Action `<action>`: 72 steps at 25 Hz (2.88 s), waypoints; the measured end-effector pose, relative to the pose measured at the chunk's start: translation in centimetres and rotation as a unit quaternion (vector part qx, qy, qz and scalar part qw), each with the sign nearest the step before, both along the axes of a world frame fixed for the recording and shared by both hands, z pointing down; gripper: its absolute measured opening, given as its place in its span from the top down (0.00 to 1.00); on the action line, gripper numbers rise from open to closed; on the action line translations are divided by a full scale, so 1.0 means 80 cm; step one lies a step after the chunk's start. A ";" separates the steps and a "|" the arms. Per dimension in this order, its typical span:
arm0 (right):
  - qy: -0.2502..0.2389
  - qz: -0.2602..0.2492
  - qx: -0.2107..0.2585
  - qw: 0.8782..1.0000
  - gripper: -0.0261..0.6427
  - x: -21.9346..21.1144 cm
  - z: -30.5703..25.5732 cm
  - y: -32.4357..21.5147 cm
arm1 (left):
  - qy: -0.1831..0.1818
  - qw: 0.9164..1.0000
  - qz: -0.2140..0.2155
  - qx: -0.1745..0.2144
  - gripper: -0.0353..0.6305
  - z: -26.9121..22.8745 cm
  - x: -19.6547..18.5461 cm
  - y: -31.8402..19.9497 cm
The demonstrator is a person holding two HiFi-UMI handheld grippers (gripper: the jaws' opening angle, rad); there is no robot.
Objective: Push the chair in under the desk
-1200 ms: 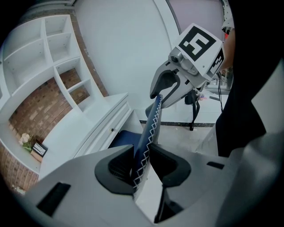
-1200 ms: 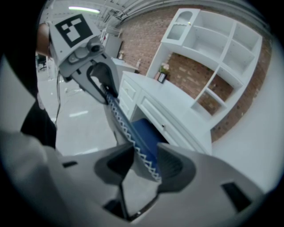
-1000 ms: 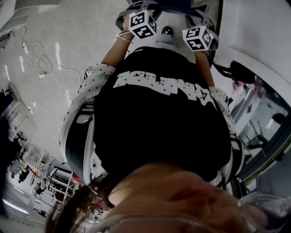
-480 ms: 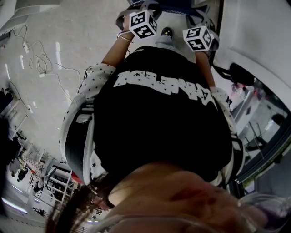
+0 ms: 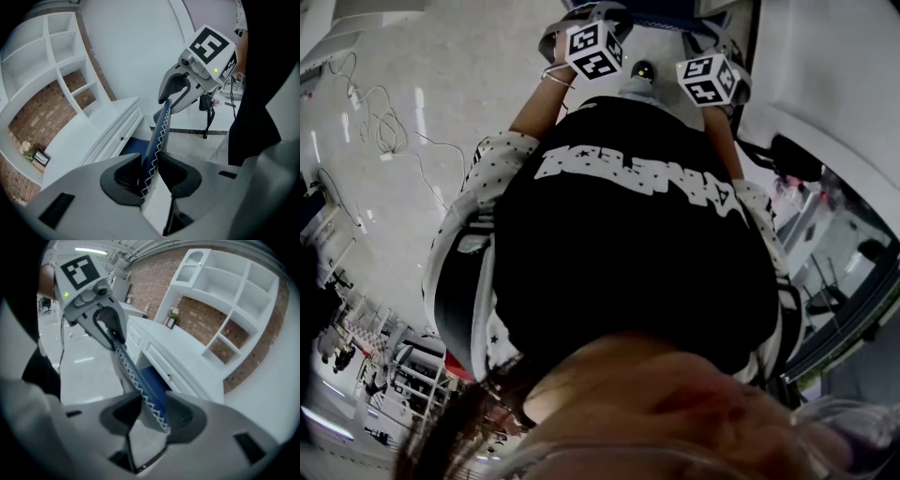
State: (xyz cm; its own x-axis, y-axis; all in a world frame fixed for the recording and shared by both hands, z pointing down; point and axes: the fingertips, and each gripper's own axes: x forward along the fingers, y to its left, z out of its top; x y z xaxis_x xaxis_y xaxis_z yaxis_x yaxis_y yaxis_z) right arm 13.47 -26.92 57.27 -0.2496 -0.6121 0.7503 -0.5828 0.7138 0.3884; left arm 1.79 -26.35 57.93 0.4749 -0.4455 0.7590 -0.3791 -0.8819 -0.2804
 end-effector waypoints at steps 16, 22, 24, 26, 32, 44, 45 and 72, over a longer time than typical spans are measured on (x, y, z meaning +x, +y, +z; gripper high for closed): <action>-0.005 -0.007 0.004 1.000 0.72 0.004 -0.004 -0.010 | 0.000 1.000 0.005 0.000 0.73 -0.006 0.005 -0.010; -0.003 -0.006 0.006 1.000 0.72 0.007 -0.007 -0.012 | 0.000 1.000 0.007 0.000 0.73 -0.007 0.008 -0.012; -0.002 -0.005 0.006 1.000 0.72 0.008 -0.008 -0.013 | 0.000 1.000 0.008 0.001 0.73 -0.008 0.009 -0.012; -0.002 -0.005 0.006 1.000 0.72 0.008 -0.008 -0.014 | 0.002 1.000 0.010 -0.001 0.73 -0.008 0.009 -0.013; -0.001 -0.005 0.007 1.000 0.72 0.010 -0.005 -0.020 | 0.002 1.000 0.011 -0.005 0.72 -0.004 0.011 -0.019; -0.002 -0.011 0.010 1.000 0.72 0.012 -0.006 -0.038 | -0.002 1.000 0.005 -0.007 0.72 -0.003 0.013 -0.035; -0.003 -0.012 0.011 1.000 0.72 0.013 -0.006 -0.039 | -0.003 1.000 0.004 -0.007 0.72 -0.004 0.014 -0.037; -0.026 -0.062 0.016 0.998 0.72 -0.009 0.006 -0.093 | -0.023 0.999 -0.036 0.003 0.71 0.008 -0.007 -0.093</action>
State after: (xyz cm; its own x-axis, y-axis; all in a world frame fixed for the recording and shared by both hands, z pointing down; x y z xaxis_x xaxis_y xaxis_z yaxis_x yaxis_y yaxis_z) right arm 12.78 -34.39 57.72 -0.3623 -0.5986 0.7145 -0.5115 0.7685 0.3845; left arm 1.20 -33.82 58.57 0.4067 -0.4815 0.7764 -0.4286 -0.8510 -0.3033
